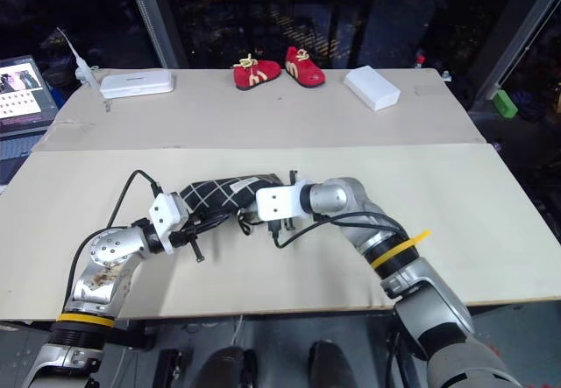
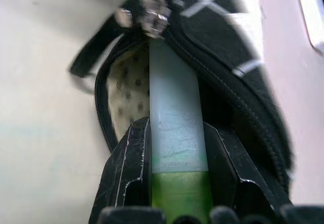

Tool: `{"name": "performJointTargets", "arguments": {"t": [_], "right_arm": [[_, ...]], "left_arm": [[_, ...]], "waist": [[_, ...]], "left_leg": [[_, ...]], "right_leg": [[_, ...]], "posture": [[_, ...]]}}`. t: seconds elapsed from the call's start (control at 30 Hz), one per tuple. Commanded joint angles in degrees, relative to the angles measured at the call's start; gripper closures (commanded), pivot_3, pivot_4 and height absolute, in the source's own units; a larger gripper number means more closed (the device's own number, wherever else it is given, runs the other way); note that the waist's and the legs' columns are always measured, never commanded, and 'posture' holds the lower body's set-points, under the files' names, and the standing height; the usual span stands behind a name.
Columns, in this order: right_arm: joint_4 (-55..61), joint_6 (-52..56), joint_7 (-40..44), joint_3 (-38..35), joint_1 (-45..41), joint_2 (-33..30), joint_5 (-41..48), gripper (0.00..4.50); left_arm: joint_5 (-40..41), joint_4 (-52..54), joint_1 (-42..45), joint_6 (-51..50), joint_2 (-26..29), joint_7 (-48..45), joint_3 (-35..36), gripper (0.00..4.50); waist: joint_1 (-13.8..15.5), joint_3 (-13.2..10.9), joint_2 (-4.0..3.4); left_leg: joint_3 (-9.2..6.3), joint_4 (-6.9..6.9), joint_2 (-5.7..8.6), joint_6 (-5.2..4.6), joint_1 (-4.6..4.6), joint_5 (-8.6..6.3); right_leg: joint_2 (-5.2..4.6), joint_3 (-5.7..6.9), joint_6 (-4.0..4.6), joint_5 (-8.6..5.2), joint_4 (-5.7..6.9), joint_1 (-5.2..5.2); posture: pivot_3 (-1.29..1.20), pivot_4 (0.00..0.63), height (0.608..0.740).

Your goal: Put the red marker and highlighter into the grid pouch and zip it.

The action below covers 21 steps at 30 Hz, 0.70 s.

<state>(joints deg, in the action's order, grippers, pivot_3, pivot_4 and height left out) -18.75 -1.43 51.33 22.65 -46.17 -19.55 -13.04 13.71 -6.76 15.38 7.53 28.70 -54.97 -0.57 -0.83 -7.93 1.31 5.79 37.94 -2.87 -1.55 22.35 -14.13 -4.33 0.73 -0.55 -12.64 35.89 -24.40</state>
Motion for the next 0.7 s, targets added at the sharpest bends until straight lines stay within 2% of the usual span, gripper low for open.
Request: {"name": "performJointTargets", "arguments": {"t": [0.03,0.2,0.33,0.6,0.7], "right_arm": [[4.72,3.26,2.88,-4.2,-1.92,0.96,6.94,3.44],[9.66,3.64,6.91,-2.48,0.69,0.41,8.78,3.44],[7.81,2.17,4.34,-1.26,0.87,0.64,5.27,3.44],[1.76,-7.39,-0.59,3.06,1.47,-4.42,-4.69,3.44],[0.72,-8.39,-1.47,2.96,2.05,-4.99,-5.12,3.44]], "left_arm": [[0.99,1.8,1.09,0.55,-0.25,-0.13,0.02,4.5],[1.02,1.92,1.41,0.26,-0.22,-0.23,-0.06,4.5],[1.31,2.17,1.82,-0.31,-0.02,-0.47,0.2,4.5],[2.51,3.56,1.2,-1.55,-0.23,-0.79,0.54,4.5],[2.67,3.67,1.17,-1.68,-0.14,-0.76,0.52,4.5]], "waist": [[-0.05,0.0,-0.01],[0.02,-0.01,-0.01],[-0.01,-0.01,-0.01],[0.0,-0.01,-0.01],[0.0,-0.01,-0.01]], "left_leg": [[0.0,0.0,0.0,0.0,0.01,0.0],[-0.03,0.0,0.02,0.0,0.02,0.0],[-0.02,0.0,0.03,0.0,0.01,0.0],[0.08,0.0,0.04,0.0,0.02,0.0],[0.11,0.0,0.04,0.0,0.02,0.0]], "right_leg": [[0.0,0.0,0.0,0.0,0.0,-0.01],[-0.03,0.01,0.0,0.0,-0.04,0.0],[-0.03,0.01,0.0,0.0,-0.01,0.0],[-0.03,0.0,0.0,0.0,-0.04,-0.01],[-0.03,-0.02,0.0,0.0,-0.04,-0.01]], "posture": [[0.0,0.15,0.74],[0.0,0.15,0.74],[0.0,0.15,0.74],[0.0,0.15,0.74],[0.0,0.15,0.74]]}}
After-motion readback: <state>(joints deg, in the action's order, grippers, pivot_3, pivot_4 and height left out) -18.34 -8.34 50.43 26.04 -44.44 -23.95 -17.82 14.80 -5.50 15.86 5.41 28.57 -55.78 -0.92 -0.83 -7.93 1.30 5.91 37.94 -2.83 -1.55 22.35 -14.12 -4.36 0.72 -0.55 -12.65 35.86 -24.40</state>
